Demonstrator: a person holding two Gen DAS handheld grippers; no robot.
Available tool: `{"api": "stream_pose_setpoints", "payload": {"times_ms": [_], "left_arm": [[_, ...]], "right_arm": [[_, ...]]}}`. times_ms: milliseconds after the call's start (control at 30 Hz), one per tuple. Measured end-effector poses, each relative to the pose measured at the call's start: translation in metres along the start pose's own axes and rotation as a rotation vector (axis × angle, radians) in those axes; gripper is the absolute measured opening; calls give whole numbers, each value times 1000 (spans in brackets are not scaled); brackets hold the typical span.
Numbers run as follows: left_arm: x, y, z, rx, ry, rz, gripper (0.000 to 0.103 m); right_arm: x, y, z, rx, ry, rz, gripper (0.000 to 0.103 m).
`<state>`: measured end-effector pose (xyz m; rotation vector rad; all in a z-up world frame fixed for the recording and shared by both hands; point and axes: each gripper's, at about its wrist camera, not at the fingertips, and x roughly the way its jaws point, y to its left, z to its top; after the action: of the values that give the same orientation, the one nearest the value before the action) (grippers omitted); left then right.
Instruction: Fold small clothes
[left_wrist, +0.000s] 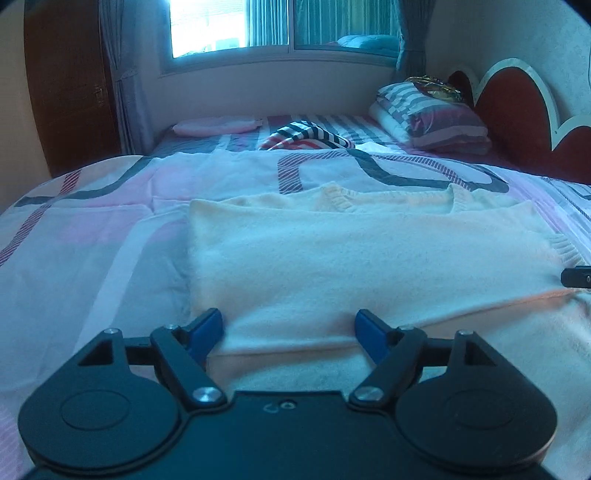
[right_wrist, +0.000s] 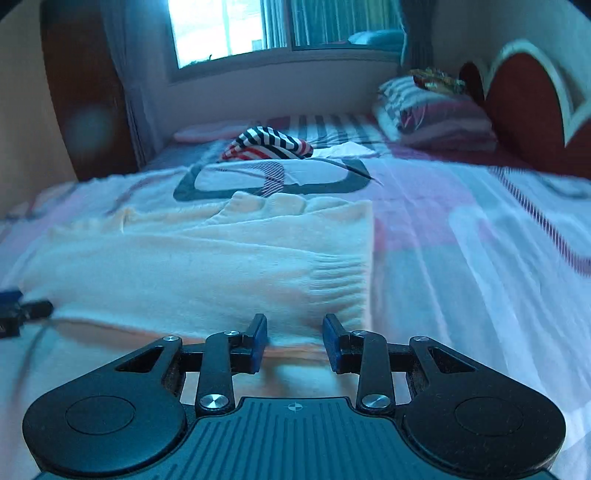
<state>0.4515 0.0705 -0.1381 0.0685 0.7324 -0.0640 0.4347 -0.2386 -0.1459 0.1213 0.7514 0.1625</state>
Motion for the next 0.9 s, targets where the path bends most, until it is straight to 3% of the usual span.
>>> {"api": "stream_pose_setpoints", "payload": {"times_ms": [100,200,300,500,567,733,900], "left_arm": [[0,-7,4,5,7,30,79],[1,-8,4,9,10,36,80],[2,-8,4,15,14,38,80],[4,-12,5,23,24,67,83],[4,-13,5,19,24,76,84],[4,-15,6,29,33,93,86],[4,-19,6,37,34,117,89]], "right_arm": [[1,8,7,-30,3,-9,34],[-5,3,13,-3,-48,-13,34],[11,-8,13,18,25,-33,33],[-6,-13,14,-4,-24,14,34],[2,-14,6,-31,32,4,34],[-7,-13,8,-77,-19,22,34],[4,-16,3,-111,24,28,33]]}}
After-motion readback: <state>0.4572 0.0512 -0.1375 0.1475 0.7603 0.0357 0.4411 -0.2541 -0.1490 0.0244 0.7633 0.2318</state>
